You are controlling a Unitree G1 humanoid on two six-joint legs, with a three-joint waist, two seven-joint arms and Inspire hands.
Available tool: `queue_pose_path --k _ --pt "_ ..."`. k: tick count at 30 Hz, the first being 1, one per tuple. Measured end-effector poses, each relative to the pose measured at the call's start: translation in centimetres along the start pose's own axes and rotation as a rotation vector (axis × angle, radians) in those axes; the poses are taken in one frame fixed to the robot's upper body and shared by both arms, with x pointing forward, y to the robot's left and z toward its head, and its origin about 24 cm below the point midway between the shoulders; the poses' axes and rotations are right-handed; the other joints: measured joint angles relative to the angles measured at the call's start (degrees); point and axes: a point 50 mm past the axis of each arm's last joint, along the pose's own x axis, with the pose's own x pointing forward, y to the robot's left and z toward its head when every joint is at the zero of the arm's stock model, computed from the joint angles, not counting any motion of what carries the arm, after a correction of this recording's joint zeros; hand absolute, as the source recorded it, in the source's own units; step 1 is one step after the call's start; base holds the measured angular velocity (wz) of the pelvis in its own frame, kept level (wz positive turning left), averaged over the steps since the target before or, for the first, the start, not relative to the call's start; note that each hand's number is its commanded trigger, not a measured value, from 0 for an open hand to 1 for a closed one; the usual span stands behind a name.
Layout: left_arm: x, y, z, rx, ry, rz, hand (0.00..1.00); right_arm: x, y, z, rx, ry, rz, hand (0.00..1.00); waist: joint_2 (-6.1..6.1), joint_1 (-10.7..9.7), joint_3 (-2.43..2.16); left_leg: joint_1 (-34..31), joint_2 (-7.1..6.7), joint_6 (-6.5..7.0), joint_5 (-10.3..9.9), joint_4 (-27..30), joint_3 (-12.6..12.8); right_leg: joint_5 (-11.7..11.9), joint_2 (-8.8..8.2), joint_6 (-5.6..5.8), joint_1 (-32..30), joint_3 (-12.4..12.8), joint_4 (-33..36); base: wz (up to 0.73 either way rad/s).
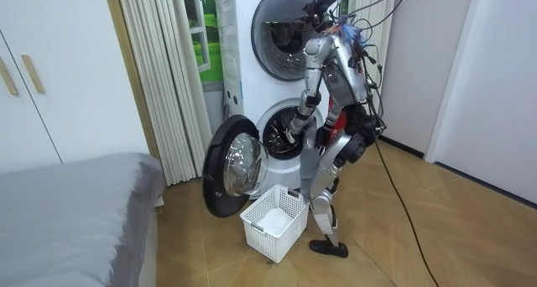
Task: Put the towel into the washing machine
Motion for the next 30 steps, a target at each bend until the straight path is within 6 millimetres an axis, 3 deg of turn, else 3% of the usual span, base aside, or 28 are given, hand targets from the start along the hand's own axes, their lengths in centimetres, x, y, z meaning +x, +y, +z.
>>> queue_pose_path --k 8,11,12,13,14,15,20,24,30 --pt "-0.4 -0.5 -1.1 -0.333 -0.019 -0.052 1.0 0.2 0.3 0.6 0.013 -0.018 0.012 0.0 -0.17 1.2 -0.11 -0.16 -0.17 -0.32 0.38 -0.53 -0.44 0.29 0.07 -0.36 0.09 -0.85 -0.93 0.01" --pt "-0.7 -0.6 -1.7 -0.446 -0.025 -0.058 1.0 0.3 0.5 0.5 0.012 0.004 0.027 0.0 -0.34 1.29 -0.21 0.09 -0.84 -0.56 0.85 -1.5 -1.06 0.35 -0.16 -0.4 0.19 -0.91 -1.0 0.09" --pt "-0.8 -0.6 -2.0 -0.491 -0.028 -0.056 1.0 0.3 0.6 0.4 0.017 0.01 0.032 0.2 -0.41 1.29 -0.25 0.07 -0.83 -0.58 0.94 -1.67 -1.07 0.35 -0.12 -0.4 0.19 -0.91 -1.14 0.03" --pt "-1.0 -0.7 -2.4 -0.537 -0.027 -0.047 1.0 0.4 0.9 0.3 0.022 0.016 0.039 0.72 -0.52 1.28 -0.38 0.0 -0.8 -0.63 1.05 -1.91 -1.07 0.46 0.03 -0.41 0.22 -0.85 -1.53 0.0" --pt "-1.1 -0.7 -2.6 -0.563 -0.027 -0.042 1.0 0.4 1.0 0.2 0.025 0.02 0.039 0.94 -0.56 1.26 -0.42 -0.08 -0.78 -0.65 1.1 -2.03 -1.09 0.57 0.09 -0.45 0.23 -0.85 -1.8 0.0" --pt "-1.3 -0.8 -3.0 -0.605 -0.025 -0.033 1.0 0.3 1.0 0.0 0.028 0.026 0.038 1.0 -0.57 1.19 -0.43 -0.19 -0.78 -0.66 1.1 -2.05 -1.19 0.59 0.11 -0.45 0.2 -0.87 -1.89 0.0" --pt "-1.5 -0.9 -3.4 -0.752 -0.037 -0.015 1.0 0.5 1.2 0.3 0.024 0.025 0.041 1.0 -0.87 1.4 -0.66 -0.18 -0.7 -0.64 1.12 -2.17 -1.07 0.58 0.14 -0.44 0.02 -0.77 -1.9 0.0" --pt "-1.5 -0.7 -3.3 -0.848 -0.076 0.003 1.0 0.6 1.4 0.7 0.018 0.009 0.042 1.0 -0.98 1.4 -1.3 -0.04 -0.67 -0.69 1.15 -2.25 -1.07 0.58 0.19 -0.45 0.13 -0.77 -1.91 0.0" --pt "-1.3 -0.7 -3.0 -0.912 -0.11 0.013 1.0 0.7 1.8 1.0 -0.013 -0.002 0.052 1.0 -0.99 1.41 -1.31 0.05 -0.61 -0.68 1.17 -2.14 -1.15 0.61 0.08 -0.49 0.39 -1.15 -1.94 0.0"
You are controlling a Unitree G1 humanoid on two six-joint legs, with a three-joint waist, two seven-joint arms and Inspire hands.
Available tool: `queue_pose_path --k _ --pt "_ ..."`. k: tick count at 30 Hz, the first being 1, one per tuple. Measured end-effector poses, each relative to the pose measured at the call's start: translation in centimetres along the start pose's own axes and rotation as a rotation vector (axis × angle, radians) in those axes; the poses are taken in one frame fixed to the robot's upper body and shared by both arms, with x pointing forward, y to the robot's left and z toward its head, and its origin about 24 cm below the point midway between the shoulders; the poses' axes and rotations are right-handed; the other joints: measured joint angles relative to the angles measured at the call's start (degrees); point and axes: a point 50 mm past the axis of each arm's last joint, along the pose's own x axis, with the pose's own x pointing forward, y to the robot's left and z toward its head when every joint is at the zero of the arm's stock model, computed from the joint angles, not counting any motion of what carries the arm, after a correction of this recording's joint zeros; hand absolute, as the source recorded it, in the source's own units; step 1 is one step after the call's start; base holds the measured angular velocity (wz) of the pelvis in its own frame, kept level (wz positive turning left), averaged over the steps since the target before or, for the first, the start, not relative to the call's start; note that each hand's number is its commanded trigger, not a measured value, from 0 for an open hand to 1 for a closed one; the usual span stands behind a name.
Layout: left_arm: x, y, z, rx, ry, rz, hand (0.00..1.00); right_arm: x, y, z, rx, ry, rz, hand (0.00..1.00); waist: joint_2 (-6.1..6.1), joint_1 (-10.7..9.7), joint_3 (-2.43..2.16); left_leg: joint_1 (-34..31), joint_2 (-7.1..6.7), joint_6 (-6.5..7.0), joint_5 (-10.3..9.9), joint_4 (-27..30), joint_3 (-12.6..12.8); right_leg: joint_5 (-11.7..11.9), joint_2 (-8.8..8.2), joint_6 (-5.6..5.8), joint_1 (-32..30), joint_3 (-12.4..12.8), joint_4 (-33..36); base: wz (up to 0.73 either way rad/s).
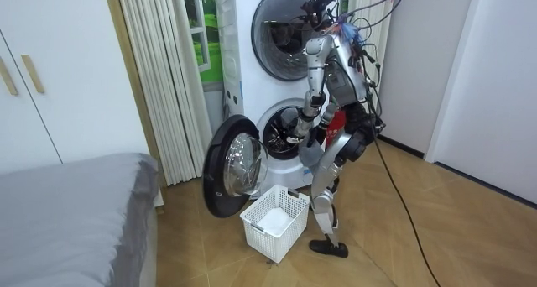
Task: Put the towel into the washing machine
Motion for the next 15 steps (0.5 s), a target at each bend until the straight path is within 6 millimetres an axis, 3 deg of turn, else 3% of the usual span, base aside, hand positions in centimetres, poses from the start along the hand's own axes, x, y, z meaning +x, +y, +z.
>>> queue_pose_path --k 8,10,11,15 --pt "0.0 0.1 0.3 -0.038 -0.043 0.006 1.0 0.0 0.3 0.0 0.029 -0.025 -0.024 1.0 -0.06 -0.08 0.04 -0.21 0.25 -0.06 0.02 -0.2 0.09 0.14 0.04 -0.24 0.02 -0.78 -0.74 -0.01" --pt "-0.2 0.3 0.2 -0.047 -0.047 0.015 0.11 0.0 0.4 -0.4 0.044 -0.02 -0.029 1.0 -0.08 -0.19 0.05 0.09 0.25 -0.14 0.07 -0.53 0.1 0.12 0.08 -0.26 0.21 -0.83 -0.75 0.0" --pt "-0.3 0.4 0.1 -0.049 -0.046 0.018 0.0 0.0 0.4 -0.5 0.047 -0.017 -0.029 1.0 -0.11 -0.17 0.07 0.24 0.25 -0.15 0.07 -0.64 0.1 0.08 0.08 -0.29 0.29 -0.85 -0.75 0.0" --pt "-0.9 1.2 -0.3 -0.108 -0.067 0.053 0.0 -0.1 0.5 -1.2 0.061 0.01 -0.044 1.0 -0.23 0.64 0.15 0.65 0.33 -0.22 0.06 -1.06 0.07 -0.14 0.15 -0.31 0.75 -1.07 -0.99 0.0"
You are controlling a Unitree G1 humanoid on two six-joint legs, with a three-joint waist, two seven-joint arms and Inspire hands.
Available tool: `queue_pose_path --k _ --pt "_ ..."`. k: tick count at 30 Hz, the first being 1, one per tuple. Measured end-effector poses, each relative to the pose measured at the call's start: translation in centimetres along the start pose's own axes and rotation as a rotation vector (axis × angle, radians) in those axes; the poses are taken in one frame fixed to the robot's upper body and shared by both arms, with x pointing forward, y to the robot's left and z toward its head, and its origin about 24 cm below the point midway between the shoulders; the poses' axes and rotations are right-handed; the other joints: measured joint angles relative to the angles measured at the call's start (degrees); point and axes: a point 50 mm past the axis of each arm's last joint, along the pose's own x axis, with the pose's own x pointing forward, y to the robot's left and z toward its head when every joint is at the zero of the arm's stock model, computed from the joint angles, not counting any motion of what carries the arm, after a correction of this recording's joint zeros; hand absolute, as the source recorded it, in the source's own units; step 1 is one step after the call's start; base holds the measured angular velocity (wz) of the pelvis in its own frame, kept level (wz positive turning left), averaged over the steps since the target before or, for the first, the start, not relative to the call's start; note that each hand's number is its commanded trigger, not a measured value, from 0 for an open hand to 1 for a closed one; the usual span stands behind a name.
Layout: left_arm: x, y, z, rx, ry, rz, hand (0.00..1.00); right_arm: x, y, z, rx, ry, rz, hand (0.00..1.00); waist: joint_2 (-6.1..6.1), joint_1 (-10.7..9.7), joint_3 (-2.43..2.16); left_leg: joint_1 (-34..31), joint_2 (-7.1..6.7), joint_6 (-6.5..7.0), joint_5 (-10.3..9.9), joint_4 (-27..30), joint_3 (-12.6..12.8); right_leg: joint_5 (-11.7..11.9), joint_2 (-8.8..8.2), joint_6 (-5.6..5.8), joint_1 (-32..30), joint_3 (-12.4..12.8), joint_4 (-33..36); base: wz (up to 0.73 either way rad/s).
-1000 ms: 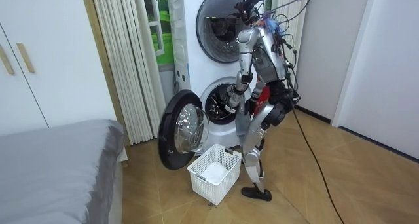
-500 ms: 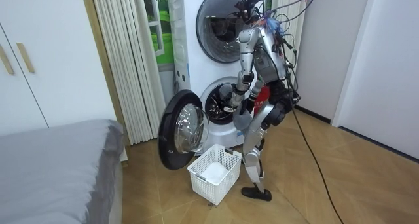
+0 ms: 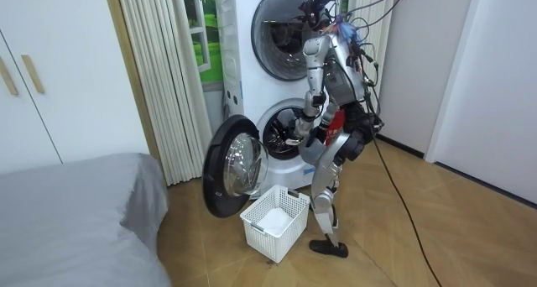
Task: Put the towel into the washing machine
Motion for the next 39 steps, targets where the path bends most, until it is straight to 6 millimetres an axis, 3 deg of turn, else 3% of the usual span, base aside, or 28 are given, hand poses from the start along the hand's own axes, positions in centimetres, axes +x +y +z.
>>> queue_pose_path --k 6,10,16,23,30,36,39 --pt "-1.2 2.0 0.4 -0.047 -0.047 0.114 0.0 -0.4 -0.7 -1.4 0.061 0.055 -0.045 1.0 -0.15 4.09 0.09 -0.27 0.16 -0.06 -0.04 -0.08 0.02 -0.03 0.12 -0.02 0.03 -0.18 -0.17 0.0" --pt "-2.8 4.6 0.8 -0.017 -0.041 0.295 0.0 -1.0 -2.0 -2.5 0.122 0.091 -0.098 1.0 0.0 6.39 0.1 -0.63 0.32 -0.13 -0.02 -0.09 -0.57 0.15 0.33 -0.13 0.46 -0.95 -0.95 0.03" --pt "-4.7 6.8 0.7 0.071 -0.009 0.467 0.0 -1.8 -3.7 -3.2 0.225 0.107 -0.184 1.0 0.11 8.85 0.07 -1.12 -0.19 -0.07 0.08 -0.29 -1.05 -0.14 -0.25 -0.03 -0.23 -1.41 -0.56 0.06" --pt "-5.4 7.6 0.3 0.129 0.028 0.555 0.0 -1.9 -4.6 -2.7 0.31 0.088 -0.248 1.0 0.4 8.94 0.09 -1.22 -0.92 0.29 0.27 -0.29 -1.26 -0.69 -1.23 0.56 -0.2 -1.48 0.49 0.08" --pt "-5.3 7.5 -0.3 0.173 0.097 0.565 0.0 -2.6 -6.4 -2.5 0.586 0.045 -0.311 1.0 1.54 9.9 0.01 -2.26 -1.7 0.41 0.42 -0.31 -2.18 -2.05 -2.49 0.57 -1.43 -2.6 2.43 0.1" --pt "-5.2 7.4 -0.6 0.237 0.162 0.567 0.0 -2.9 -7.6 -1.9 0.837 -0.028 -0.337 1.0 1.6 9.96 -0.02 -2.86 -1.9 0.18 0.56 -0.25 -2.03 -3.34 -3.25 0.32 -3.09 -2.56 4.81 0.08" --pt "-5.1 7.3 -0.6 0.233 0.158 0.573 0.0 -3.5 -8.8 -1.4 0.967 -0.088 -0.359 1.0 1.45 9.59 -0.01 -2.68 -2.68 0.34 0.63 -0.37 -1.31 -4.08 -4.25 0.66 -3.71 -1.53 6.5 0.03"
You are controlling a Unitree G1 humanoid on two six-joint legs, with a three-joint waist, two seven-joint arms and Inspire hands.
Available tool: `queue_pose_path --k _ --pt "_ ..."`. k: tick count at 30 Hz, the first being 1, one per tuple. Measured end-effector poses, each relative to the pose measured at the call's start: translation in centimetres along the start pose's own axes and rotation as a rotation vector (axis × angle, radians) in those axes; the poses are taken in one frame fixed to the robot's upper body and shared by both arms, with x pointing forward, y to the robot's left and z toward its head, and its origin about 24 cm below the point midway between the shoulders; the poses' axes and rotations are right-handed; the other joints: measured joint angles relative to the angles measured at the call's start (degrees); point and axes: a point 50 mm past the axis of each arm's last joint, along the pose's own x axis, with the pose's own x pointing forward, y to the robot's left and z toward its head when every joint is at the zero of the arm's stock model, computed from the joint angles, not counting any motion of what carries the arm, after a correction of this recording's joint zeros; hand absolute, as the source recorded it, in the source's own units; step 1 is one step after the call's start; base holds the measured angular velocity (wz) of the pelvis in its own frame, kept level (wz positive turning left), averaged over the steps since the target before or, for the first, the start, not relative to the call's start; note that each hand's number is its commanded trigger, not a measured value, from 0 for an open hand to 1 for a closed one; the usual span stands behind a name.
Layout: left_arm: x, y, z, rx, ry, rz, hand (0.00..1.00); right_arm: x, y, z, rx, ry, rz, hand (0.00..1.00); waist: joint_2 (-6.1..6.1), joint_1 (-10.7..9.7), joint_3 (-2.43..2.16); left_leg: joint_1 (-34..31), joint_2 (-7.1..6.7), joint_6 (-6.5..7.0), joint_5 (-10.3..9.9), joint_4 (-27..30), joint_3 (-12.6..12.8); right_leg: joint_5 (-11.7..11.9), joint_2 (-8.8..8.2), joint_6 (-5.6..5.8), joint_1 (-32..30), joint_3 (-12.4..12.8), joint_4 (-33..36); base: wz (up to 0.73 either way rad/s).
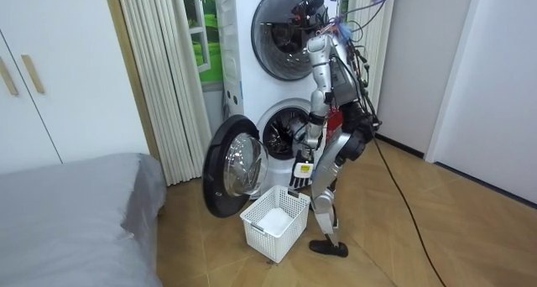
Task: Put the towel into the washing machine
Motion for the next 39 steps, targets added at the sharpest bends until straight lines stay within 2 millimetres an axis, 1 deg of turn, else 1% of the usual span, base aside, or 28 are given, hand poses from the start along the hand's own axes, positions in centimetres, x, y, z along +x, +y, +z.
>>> queue_pose_path --k 2,4,5,6,7,8,9,10,11,13,15,16,17,18,20,21,23,24,25,27,31,36,38,39 --pt "0.0 -0.2 0.3 0.002 -0.011 0.003 0.0 0.0 0.2 1.1 0.086 -0.03 0.006 1.0 -0.25 0.04 0.03 -0.21 -0.16 0.2 -0.08 0.34 0.57 -0.12 -0.17 0.17 -0.66 0.61 0.65 -0.03" --pt "0.0 -0.1 0.6 0.008 -0.023 0.016 0.0 0.1 1.3 2.5 0.172 -0.053 0.034 1.0 -1.3 -0.08 -0.02 -0.59 -0.2 0.58 -0.31 0.71 1.86 -0.23 -0.59 0.28 -1.98 1.68 1.85 -0.11" --pt "-0.1 -0.1 0.7 0.009 -0.025 0.018 0.0 0.1 1.6 2.9 0.19 -0.06 0.043 1.0 -1.54 -0.16 0.05 -0.63 -0.24 0.6 -0.32 0.77 2.04 -0.24 -0.81 0.24 -2.1 1.6 2.02 -0.06" --pt "-0.1 -0.2 1.1 0.011 -0.041 0.019 0.0 0.1 2.3 3.6 0.225 -0.074 0.061 1.0 -2.06 -0.55 -0.02 -0.93 -0.29 0.64 -0.34 1.09 2.17 -0.27 -0.97 0.16 -2.52 1.74 2.42 0.0" --pt "-0.4 0.1 1.1 0.005 -0.052 0.023 0.0 0.1 3.0 4.4 0.251 -0.091 0.081 1.0 -2.62 -1.19 -0.05 -1.02 -0.33 0.68 -0.35 1.61 2.19 -0.3 -1.0 0.11 -2.81 1.88 2.85 0.0" --pt "-0.4 0.1 1.1 0.002 -0.055 0.027 0.0 0.0 3.2 4.9 0.261 -0.101 0.086 1.0 -2.87 -1.31 -0.06 -1.0 -0.32 0.73 -0.38 1.8 2.24 -0.28 -1.0 0.11 -2.79 1.91 2.92 0.0" --pt "-0.5 0.3 1.0 0.001 -0.054 0.035 0.0 0.0 3.7 5.7 0.269 -0.121 0.09 1.0 -3.37 -1.7 -0.26 -1.01 -0.28 0.81 -0.43 2.01 2.29 -0.22 -1.0 0.14 -2.69 1.9 2.94 0.0" --pt "-0.7 0.7 1.0 -0.002 -0.06 0.042 0.0 -0.1 4.4 6.6 0.288 -0.139 0.101 1.0 -3.79 -2.62 -0.37 -1.02 -0.14 0.88 -0.47 2.25 2.3 -0.19 -0.97 0.18 -2.49 1.81 2.93 0.0" --pt "-0.8 0.9 1.1 0.001 -0.062 0.047 0.0 -0.1 4.7 7.0 0.302 -0.15 0.107 1.0 -4.1 -3.02 -0.39 -1.02 0.0 0.93 -0.5 2.42 2.44 -0.19 -0.95 0.19 -2.44 1.77 2.97 0.05" --pt "-1.4 1.9 1.1 0.007 -0.07 0.08 0.0 -0.6 5.7 9.3 0.367 -0.191 0.138 1.0 -5.31 -4.38 -0.41 -1.23 0.1 1.02 -0.55 2.82 2.71 -0.15 -1.0 0.24 -2.55 1.82 3.17 0.0" --pt "-1.6 2.1 1.1 0.02 -0.073 0.088 0.0 -0.8 5.9 10.0 0.394 -0.188 0.121 1.0 -5.63 -4.53 -0.38 -1.75 0.14 1.18 -0.65 3.38 2.73 -0.21 -1.06 0.32 -3.0 1.96 3.6 0.04" --pt "-1.8 2.3 1.0 0.017 -0.076 0.096 0.0 -0.9 6.0 10.1 0.418 -0.186 0.118 0.81 -5.69 -4.59 -0.35 -2.06 0.07 1.31 -0.73 3.64 3.02 -0.23 -1.18 0.37 -3.5 2.2 3.91 0.0" --pt "-1.8 2.4 0.9 0.016 -0.075 0.102 0.0 -0.9 6.2 10.3 0.426 -0.188 0.12 0.26 -5.75 -4.7 -0.33 -2.08 0.03 1.39 -0.77 3.73 3.26 -0.21 -1.2 0.42 -3.68 2.47 4.06 -0.05" --pt "-2.0 2.7 0.6 0.01 -0.071 0.119 0.0 -1.0 6.6 10.5 0.433 -0.182 0.117 0.0 -5.98 -5.1 -0.35 -2.04 -0.03 1.61 -0.9 3.89 3.91 -0.28 -1.41 0.6 -3.98 2.93 4.56 -0.04" --pt "-2.2 2.8 0.8 -0.01 -0.094 0.117 0.0 -1.0 7.3 10.8 0.442 -0.166 0.111 0.0 -6.16 -6.48 -0.31 -2.31 -0.27 2.1 -0.87 4.01 5.04 -0.62 -2.26 1.05 -4.76 3.5 5.7 0.09" --pt "-2.3 2.7 0.9 -0.012 -0.106 0.114 0.0 -1.0 7.4 10.9 0.461 -0.161 0.093 0.0 -6.34 -6.6 -0.32 -2.46 -0.42 2.33 -0.97 4.27 5.16 -0.59 -2.5 1.1 -4.92 3.56 5.85 0.14" --pt "-2.4 2.7 1.2 -0.015 -0.131 0.116 0.0 -1.1 7.2 11.0 0.486 -0.154 0.056 0.0 -6.56 -7.1 -0.33 -2.47 -0.89 2.77 -1.07 4.44 5.24 -0.87 -3.28 1.51 -5.09 3.57 6.55 0.13" --pt "-2.5 2.7 1.4 -0.019 -0.156 0.117 0.0 -1.1 7.3 11.2 0.509 -0.152 0.038 0.0 -6.77 -7.72 -0.31 -2.53 -0.99 3.11 -1.11 4.52 5.4 -1.24 -4.05 1.85 -5.36 3.57 7.29 0.21" --pt "-2.6 2.8 1.5 -0.023 -0.174 0.122 0.0 -1.2 7.2 11.3 0.536 -0.149 0.016 0.0 -6.75 -8.38 -0.31 -2.76 -1.06 3.4 -1.29 4.93 5.52 -1.62 -4.38 2.24 -5.45 3.51 7.71 0.21" --pt "-2.7 3.0 1.8 -0.018 -0.186 0.13 0.0 -1.3 7.0 11.5 0.582 -0.14 -0.024 0.0 -6.73 -8.55 -0.32 -3.24 -0.9 3.84 -1.79 5.81 5.84 -1.81 -4.53 2.45 -5.5 3.16 8.0 0.12" --pt "-2.6 2.7 2.0 -0.015 -0.201 0.127 0.0 -1.4 6.6 11.9 0.658 -0.139 -0.106 0.0 -6.69 -9.19 -0.33 -3.22 -1.05 4.92 -2.66 6.98 6.82 -2.94 -5.99 3.45 -5.69 3.26 9.98 0.09" --pt "-2.4 2.1 2.0 -0.029 -0.22 0.109 0.0 -1.7 6.6 12.5 0.739 -0.16 -0.161 0.0 -6.45 -8.8 -0.38 -3.17 -1.03 5.54 -3.03 7.29 8.58 -3.44 -6.86 3.42 -6.47 3.21 11.78 0.04" --pt "-2.4 1.9 1.9 -0.029 -0.218 0.102 0.0 -1.8 6.6 12.6 0.757 -0.16 -0.177 0.0 -6.23 -8.75 -0.32 -3.18 -0.72 5.6 -3.07 7.29 9.12 -3.46 -6.95 3.4 -6.46 3.2 11.98 0.09" --pt "-2.3 1.8 1.8 -0.016 -0.214 0.099 0.0 -1.8 6.5 12.7 0.775 -0.167 -0.188 0.0 -5.85 -8.73 -0.32 -3.15 -0.37 5.66 -3.09 7.3 9.49 -3.94 -7.01 3.3 -6.43 3.15 12.79 0.22"
